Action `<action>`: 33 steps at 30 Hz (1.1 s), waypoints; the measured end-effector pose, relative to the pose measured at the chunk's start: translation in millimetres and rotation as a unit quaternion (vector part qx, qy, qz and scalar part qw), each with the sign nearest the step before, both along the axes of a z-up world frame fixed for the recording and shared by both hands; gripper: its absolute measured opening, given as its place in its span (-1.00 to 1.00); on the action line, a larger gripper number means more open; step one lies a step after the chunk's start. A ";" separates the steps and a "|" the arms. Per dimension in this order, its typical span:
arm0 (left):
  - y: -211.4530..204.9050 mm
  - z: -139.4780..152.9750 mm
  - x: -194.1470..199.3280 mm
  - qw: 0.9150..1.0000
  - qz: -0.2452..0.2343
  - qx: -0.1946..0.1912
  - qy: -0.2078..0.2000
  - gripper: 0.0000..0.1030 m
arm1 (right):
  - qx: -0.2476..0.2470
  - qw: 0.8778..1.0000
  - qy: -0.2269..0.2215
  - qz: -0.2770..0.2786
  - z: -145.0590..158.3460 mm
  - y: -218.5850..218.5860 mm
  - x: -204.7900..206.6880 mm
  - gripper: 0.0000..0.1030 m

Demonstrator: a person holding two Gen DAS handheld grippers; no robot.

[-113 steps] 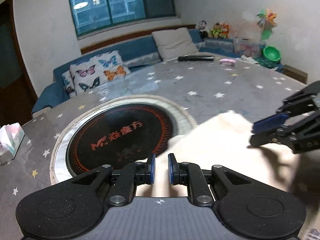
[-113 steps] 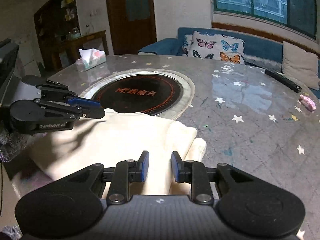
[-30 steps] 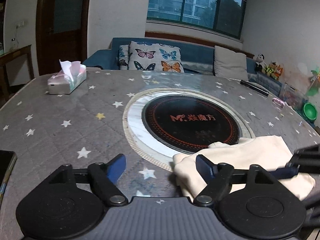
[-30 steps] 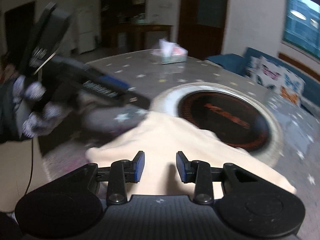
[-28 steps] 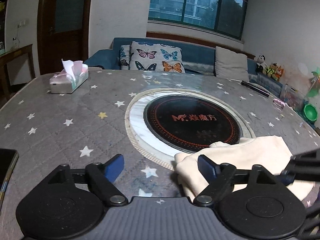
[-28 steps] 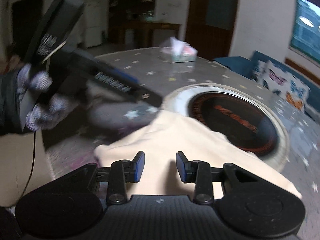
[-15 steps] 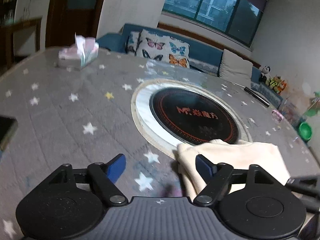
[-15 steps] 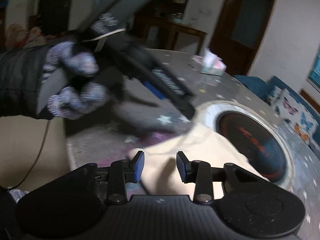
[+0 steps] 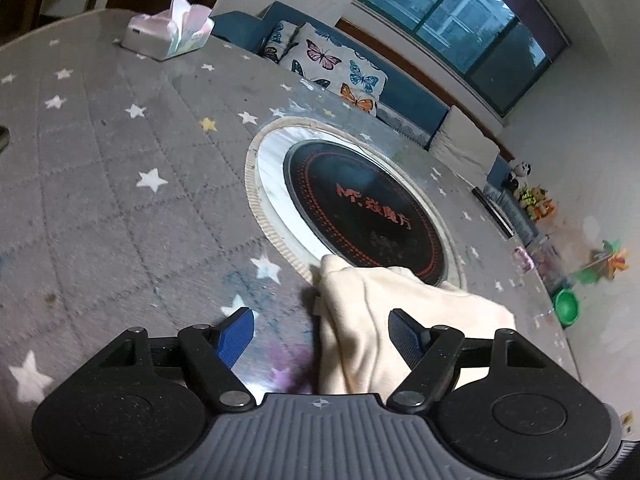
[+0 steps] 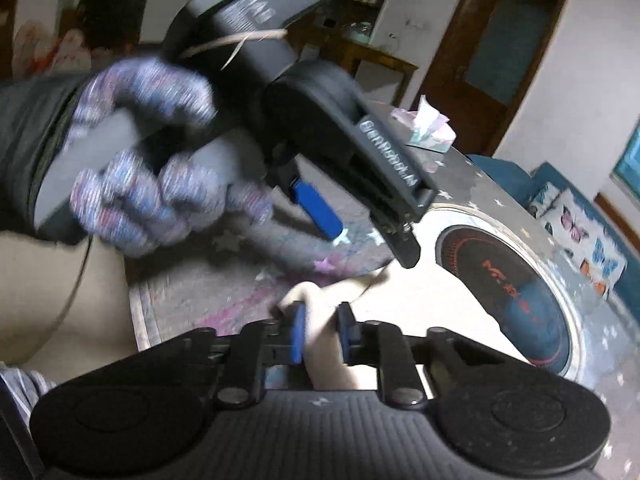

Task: Fold clothes

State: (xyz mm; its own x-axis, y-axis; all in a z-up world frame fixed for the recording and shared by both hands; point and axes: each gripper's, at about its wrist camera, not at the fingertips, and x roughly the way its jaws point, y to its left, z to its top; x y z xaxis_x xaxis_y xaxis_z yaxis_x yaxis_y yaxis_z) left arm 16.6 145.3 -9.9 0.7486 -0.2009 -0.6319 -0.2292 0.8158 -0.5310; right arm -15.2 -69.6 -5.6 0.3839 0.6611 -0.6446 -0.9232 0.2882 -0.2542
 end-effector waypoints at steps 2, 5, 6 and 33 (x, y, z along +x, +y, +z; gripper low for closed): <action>0.0 0.8 0.7 1.000 0.006 -0.020 0.002 0.48 | 0.020 1.000 0.018 -0.010 9.3 -6.7 5.7 -0.76; -1.4 -1.5 4.9 0.998 0.012 -0.057 0.009 0.48 | 0.050 0.998 0.037 -0.023 21.5 -18.6 12.9 -0.76; -2.4 -2.8 6.6 0.997 0.012 -0.070 0.011 0.48 | 0.059 0.997 0.042 -0.026 25.4 -22.7 15.1 -0.77; -16.6 -17.5 19.9 0.994 -0.005 -0.105 0.031 -0.61 | 0.130 0.947 0.138 -0.259 6.3 -146.7 123.4 -0.68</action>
State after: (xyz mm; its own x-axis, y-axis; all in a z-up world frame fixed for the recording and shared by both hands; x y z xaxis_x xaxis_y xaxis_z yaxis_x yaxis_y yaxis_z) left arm 36.4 128.7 -27.4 0.7064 -0.3407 -0.6205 -0.2592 0.6912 -0.6746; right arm 108.2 -216.3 0.7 0.5408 0.5802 -0.6090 -0.6614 0.7406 0.1183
